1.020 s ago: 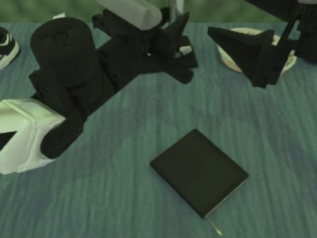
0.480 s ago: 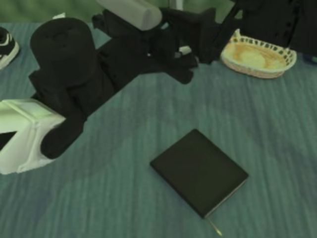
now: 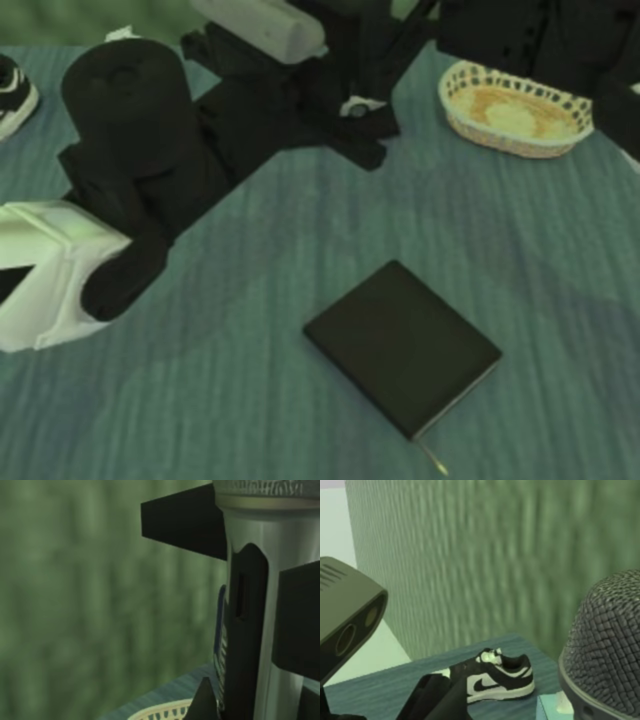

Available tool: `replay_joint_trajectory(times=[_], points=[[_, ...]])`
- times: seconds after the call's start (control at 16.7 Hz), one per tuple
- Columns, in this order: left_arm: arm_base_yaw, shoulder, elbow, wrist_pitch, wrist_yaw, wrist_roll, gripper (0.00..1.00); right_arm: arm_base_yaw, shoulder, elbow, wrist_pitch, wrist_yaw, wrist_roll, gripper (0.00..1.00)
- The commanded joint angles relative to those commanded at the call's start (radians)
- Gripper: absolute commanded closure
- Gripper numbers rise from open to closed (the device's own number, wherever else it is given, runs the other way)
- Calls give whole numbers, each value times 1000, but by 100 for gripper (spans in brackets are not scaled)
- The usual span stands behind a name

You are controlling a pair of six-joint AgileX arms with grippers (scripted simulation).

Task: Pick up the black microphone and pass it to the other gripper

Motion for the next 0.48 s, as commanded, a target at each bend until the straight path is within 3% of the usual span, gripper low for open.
replay_joint_trajectory(times=[0.48], points=[[0, 0, 0, 0, 0, 0, 100, 0, 0, 0, 0, 0, 0, 60]])
